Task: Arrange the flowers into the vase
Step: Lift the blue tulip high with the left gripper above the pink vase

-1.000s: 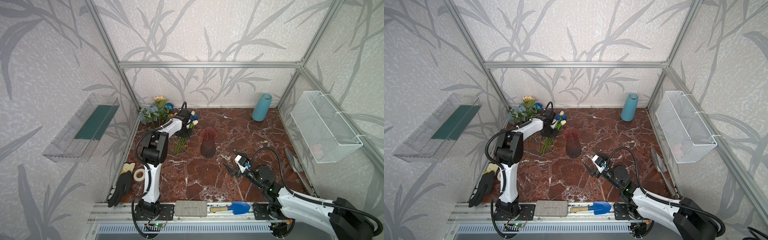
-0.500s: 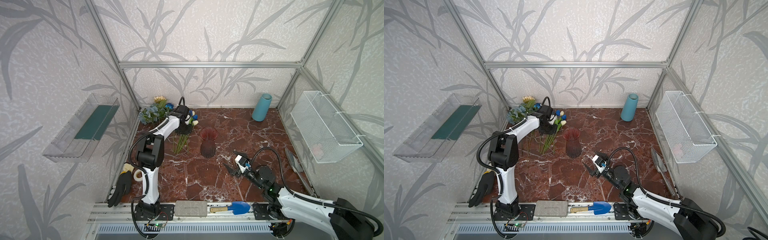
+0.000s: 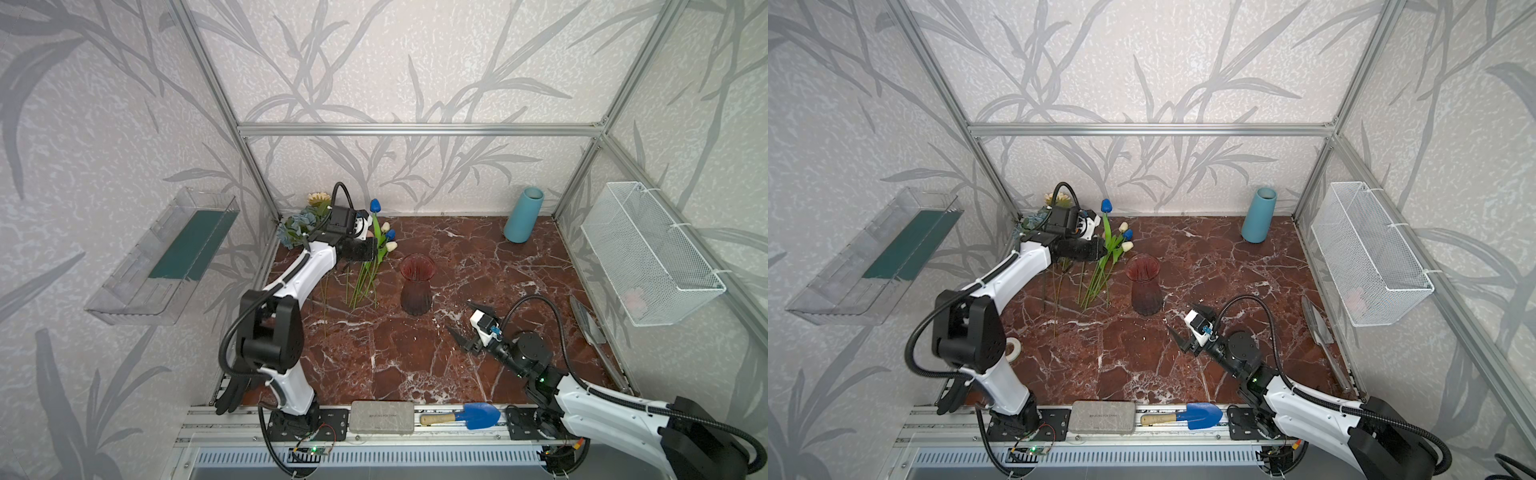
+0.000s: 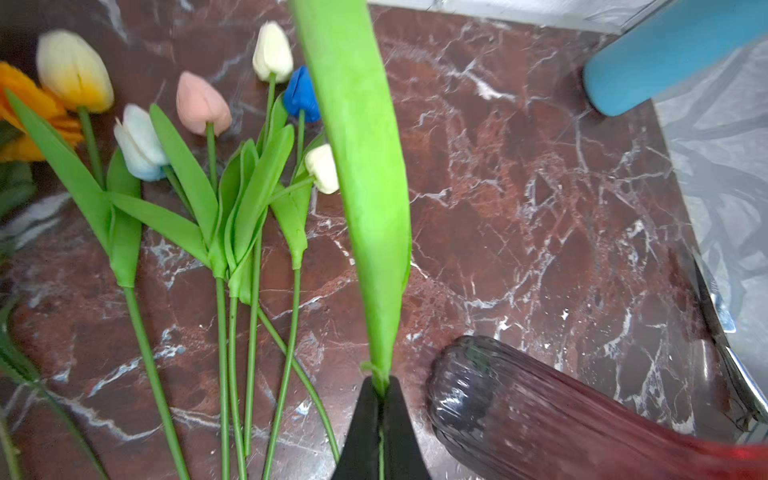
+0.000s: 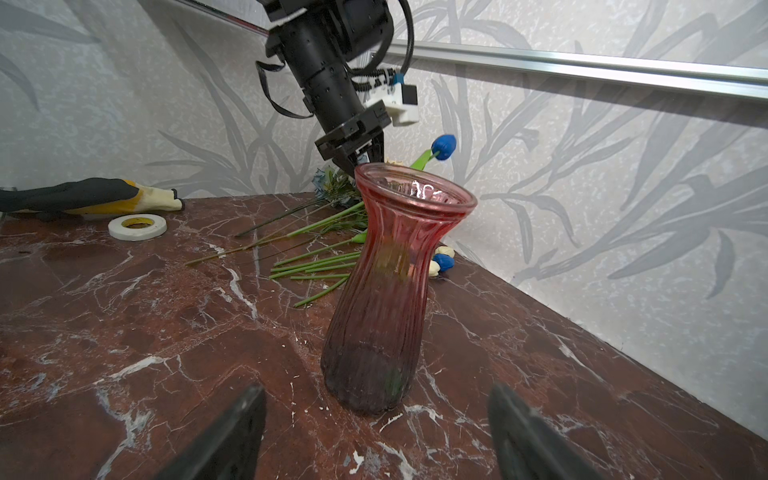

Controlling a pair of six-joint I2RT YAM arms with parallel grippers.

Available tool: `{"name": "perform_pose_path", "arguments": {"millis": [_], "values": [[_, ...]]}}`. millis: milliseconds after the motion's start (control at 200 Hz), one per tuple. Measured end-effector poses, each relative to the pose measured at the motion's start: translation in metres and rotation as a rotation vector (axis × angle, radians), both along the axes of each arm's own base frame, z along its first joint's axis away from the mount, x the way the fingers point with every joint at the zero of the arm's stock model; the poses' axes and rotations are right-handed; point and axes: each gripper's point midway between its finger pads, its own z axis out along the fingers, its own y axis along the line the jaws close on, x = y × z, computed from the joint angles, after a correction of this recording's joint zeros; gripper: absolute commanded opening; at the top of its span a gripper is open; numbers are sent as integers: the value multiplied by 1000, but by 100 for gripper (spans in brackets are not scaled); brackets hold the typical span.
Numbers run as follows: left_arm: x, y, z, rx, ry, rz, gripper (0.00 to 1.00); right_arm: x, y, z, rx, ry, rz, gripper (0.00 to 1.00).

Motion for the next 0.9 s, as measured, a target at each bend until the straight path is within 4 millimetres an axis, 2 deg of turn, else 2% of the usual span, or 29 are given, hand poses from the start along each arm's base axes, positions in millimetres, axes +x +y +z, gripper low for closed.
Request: {"name": "perform_pose_path", "arguments": {"millis": [170,410,510,575,655,740,820,900], "values": [[-28,-14,68,-69,-328,-40,0,0,0,-1,-2,2,0,84],[-77,-65,179,-127,-756,-212,0,0,0,-1,-3,2,0,84],[-97,-75,217,-185,-894,-270,0,0,0,1,2,-3,0,84],[-103,-77,234,-221,-958,-289,0,0,0,2,3,-4,0,84],[-104,-82,244,-259,-998,-307,0,0,0,2,4,-4,0,84],[-99,-89,242,-292,-1003,-322,0,-1,-1,3,6,-6,0,84],[-92,-95,227,-311,-985,-332,0,-1,-1,4,8,-8,0,84],[-85,-102,200,-321,-926,-341,0,-1,-1,5,11,-11,1,84]]}}
